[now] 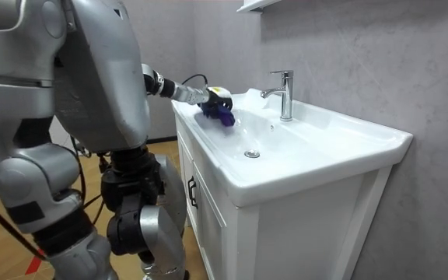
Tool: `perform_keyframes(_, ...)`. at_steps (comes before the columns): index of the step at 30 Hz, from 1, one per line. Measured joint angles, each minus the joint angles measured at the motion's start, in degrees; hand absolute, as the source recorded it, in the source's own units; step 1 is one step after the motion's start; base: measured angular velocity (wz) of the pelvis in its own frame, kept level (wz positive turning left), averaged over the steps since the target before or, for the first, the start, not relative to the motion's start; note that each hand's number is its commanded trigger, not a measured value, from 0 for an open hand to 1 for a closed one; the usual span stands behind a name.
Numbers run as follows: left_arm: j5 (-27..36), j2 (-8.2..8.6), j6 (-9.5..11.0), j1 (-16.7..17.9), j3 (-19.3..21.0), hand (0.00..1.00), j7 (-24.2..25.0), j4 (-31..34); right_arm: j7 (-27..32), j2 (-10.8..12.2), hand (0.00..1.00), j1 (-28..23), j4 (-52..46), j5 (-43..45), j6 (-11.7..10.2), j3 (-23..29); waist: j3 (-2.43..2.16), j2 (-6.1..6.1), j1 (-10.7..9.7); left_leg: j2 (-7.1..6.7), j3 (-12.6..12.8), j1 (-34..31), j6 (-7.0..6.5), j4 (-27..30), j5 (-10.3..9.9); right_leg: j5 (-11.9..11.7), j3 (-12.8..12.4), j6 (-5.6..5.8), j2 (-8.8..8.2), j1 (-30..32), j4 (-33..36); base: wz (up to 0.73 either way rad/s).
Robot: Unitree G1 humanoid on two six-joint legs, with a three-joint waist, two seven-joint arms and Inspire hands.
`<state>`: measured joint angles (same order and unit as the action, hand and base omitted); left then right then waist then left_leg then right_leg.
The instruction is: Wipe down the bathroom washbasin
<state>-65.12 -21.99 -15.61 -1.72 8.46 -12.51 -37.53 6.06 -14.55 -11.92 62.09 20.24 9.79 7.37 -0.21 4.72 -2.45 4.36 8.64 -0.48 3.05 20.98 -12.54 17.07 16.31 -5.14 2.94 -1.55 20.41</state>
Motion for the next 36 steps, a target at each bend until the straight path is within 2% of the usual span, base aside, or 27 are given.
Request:
perform_keyframes(2, 2.3, 0.00, 0.8, 0.0, 1.6, 1.00, -1.3, 2.0, -0.1, -0.3, 0.00, 0.2, 0.0, 0.0, -0.6, -0.5, 0.02, -0.01, 0.7, -0.03, 0.0, 0.1, 0.00, -0.5, 0.0, 0.3, 0.0, 0.56, -0.12, 0.2, 0.4, 0.06)
perform_keyframes(4, 2.6, 0.02, 1.5, 0.0, 2.9, 1.00, -2.3, 3.3, -0.8, -0.7, 0.00, 0.6, 0.1, 0.0, -1.3, -1.4, 0.01, 0.17, 1.2, -0.03, -0.1, -0.1, 0.11, -0.9, 0.1, 0.3, 0.5, 0.57, -0.24, -0.1, 0.4, 0.07)
perform_keyframes(6, 2.6, 0.04, 2.2, 0.0, 3.7, 1.00, -3.2, 6.0, -1.4, -0.8, 0.00, 0.1, 0.3, -0.2, -2.3, -1.6, 0.07, 0.11, 1.1, -0.37, -1.3, 0.1, 0.29, -1.3, 0.2, 0.3, 1.6, 0.55, -0.53, -0.6, 0.4, 0.29)
perform_keyframes(13, 2.4, 0.21, 2.4, 0.1, 6.0, 1.00, -7.3, 17.5, -2.2, -0.9, 0.00, -0.9, 0.5, -1.6, -2.8, -1.7, 0.26, -0.16, 3.4, -1.15, -1.4, -0.2, 0.18, -1.2, 0.3, 0.4, 1.4, 0.49, -1.16, -0.5, 0.2, 0.07)
perform_keyframes(14, 2.4, 0.20, 2.4, 0.1, 6.5, 1.00, -8.3, 19.1, -2.6, -0.9, 0.00, -1.0, 0.7, -1.6, -2.8, -1.7, 0.30, -0.32, 3.6, -1.47, -1.4, -0.3, -0.07, -1.1, 0.4, 0.6, 1.4, 0.09, -1.48, -0.4, 0.2, 0.03)
perform_keyframes(15, 2.4, 0.20, 2.4, 0.1, 6.8, 1.00, -9.2, 20.4, -2.8, -0.9, 0.00, -1.1, 0.9, -1.6, -2.8, -1.7, 0.19, -0.54, 3.7, -2.15, -1.4, -0.4, -0.38, -1.0, 0.5, 0.5, 1.4, -2.68, -1.98, -0.4, 0.1, 0.06)
perform_keyframes(16, 2.4, 0.20, 2.4, 0.1, 6.8, 1.00, -9.5, 21.0, -3.0, -1.0, 0.00, -1.2, 1.0, -1.7, -2.8, -1.7, 0.17, -0.50, 3.6, -2.28, -1.4, -0.6, -0.62, -0.7, 0.3, 0.3, 1.4, -3.88, -2.04, -0.4, 0.0, 0.09)
perform_keyframes(17, 2.4, 0.19, 2.4, 0.1, 6.8, 1.00, -9.7, 21.9, -3.1, -1.0, 0.00, -1.3, 1.5, -1.8, -2.8, -1.7, 0.15, -0.34, 3.7, -2.31, -1.5, -1.0, -0.74, 0.0, 0.2, 0.2, 1.5, -4.14, -2.14, -0.5, 0.0, 0.03)
perform_keyframes(26, 2.7, 0.17, 4.1, 0.5, 7.9, 1.00, -12.2, 22.5, -3.7, -0.1, 0.00, -2.0, 2.2, -1.9, -2.8, -1.6, 0.07, -0.35, 4.5, -2.98, -2.3, -0.9, -1.31, 0.0, 0.5, 0.2, 2.2, -3.83, -2.82, -0.4, 0.3, 0.05)
perform_keyframes(32, 2.7, 0.21, 4.4, 5.4, 10.2, 1.00, -14.2, 22.5, -3.7, -0.2, 0.00, -2.0, 2.2, -2.0, -2.8, -1.6, -0.11, -0.18, 4.6, -3.10, -2.9, -0.8, -1.30, -0.3, 0.5, 0.2, 2.1, -3.86, -2.82, -0.6, 0.2, 0.00)
perform_keyframes(36, 3.5, 0.46, 4.4, 8.1, 10.7, 1.00, -14.2, 22.5, -3.8, -0.2, 0.00, -1.7, 2.2, -2.0, -2.8, -1.6, -0.01, -0.30, 5.3, -3.14, -3.2, -0.9, -1.29, -0.2, 0.5, 0.2, 2.2, -3.89, -2.83, -0.5, 0.1, 0.00)
